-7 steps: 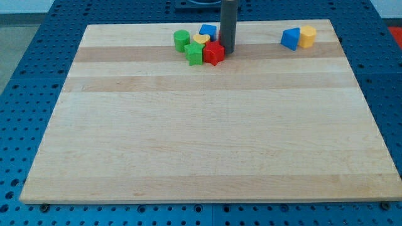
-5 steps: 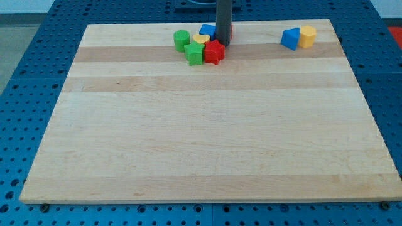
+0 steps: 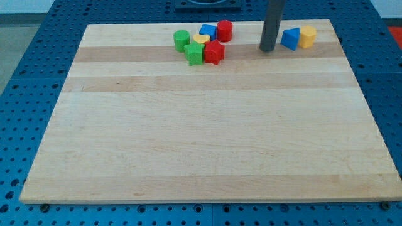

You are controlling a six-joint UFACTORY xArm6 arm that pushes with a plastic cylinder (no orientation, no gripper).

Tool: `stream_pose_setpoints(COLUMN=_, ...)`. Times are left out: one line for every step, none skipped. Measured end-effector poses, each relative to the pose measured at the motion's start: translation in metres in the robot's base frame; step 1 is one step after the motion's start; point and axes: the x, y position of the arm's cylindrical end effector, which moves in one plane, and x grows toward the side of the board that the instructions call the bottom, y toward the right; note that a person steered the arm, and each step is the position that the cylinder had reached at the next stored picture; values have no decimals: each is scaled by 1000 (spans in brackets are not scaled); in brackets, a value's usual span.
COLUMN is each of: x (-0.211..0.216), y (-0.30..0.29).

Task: Push the red circle above the red star

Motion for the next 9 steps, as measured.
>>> stream_pose_setpoints(x=-47, y=-11)
stream_pose_setpoints(x=-50, y=-15)
stream_pose_setpoints(x=-37, y=-36)
stream_pose_setpoints(x=-29, y=-49)
stream_pose_setpoints(x=-29, y=-50)
stream_pose_setpoints(x=-26, y=-52)
stream_pose_setpoints(x=-16, y=-56)
stream_pose_setpoints(x=-13, y=-56)
stream_pose_setpoints(x=-6, y=-55)
